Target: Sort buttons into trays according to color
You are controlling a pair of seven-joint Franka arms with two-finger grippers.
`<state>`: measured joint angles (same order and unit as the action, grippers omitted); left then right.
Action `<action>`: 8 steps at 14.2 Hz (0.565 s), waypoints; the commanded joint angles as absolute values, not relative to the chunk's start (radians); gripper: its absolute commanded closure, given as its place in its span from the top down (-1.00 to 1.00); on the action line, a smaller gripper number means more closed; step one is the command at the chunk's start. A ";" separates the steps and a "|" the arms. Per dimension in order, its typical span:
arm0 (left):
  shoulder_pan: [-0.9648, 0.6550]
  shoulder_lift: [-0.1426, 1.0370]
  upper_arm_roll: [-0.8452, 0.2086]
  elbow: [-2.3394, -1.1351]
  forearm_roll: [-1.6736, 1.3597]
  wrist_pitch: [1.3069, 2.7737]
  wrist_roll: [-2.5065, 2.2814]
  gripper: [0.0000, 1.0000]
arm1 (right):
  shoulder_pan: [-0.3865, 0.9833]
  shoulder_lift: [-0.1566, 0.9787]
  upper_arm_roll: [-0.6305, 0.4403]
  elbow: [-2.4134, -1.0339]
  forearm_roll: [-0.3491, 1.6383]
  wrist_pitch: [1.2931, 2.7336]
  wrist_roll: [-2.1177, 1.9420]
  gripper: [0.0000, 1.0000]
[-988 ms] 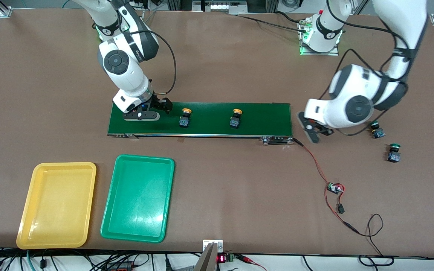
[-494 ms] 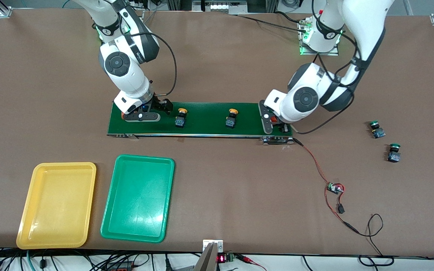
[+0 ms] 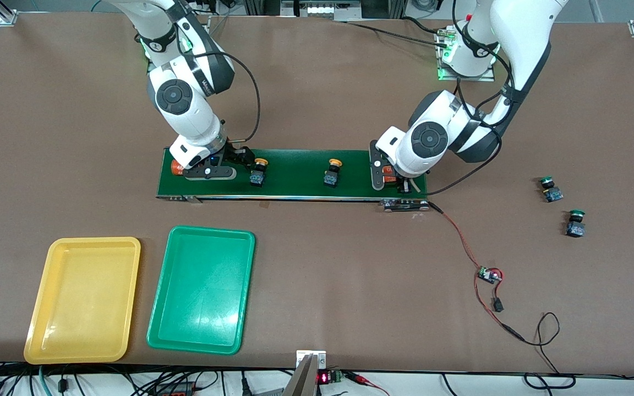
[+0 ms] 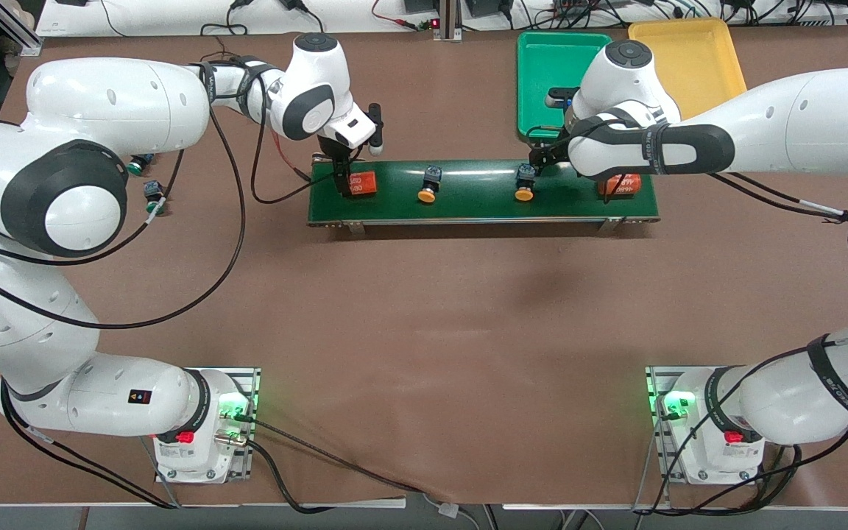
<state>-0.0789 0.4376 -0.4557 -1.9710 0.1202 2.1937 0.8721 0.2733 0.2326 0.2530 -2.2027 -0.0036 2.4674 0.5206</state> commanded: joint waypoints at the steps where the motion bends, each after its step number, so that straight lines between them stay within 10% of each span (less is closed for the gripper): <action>1: -0.046 0.372 -0.453 -1.960 0.127 2.149 0.896 1.00 | 0.287 0.253 0.250 -2.195 -0.025 2.488 0.549 1.00; 8: -0.023 0.272 -0.261 -1.885 0.028 1.970 0.870 1.00 | 0.298 0.275 0.247 -2.197 -0.025 2.513 0.549 1.00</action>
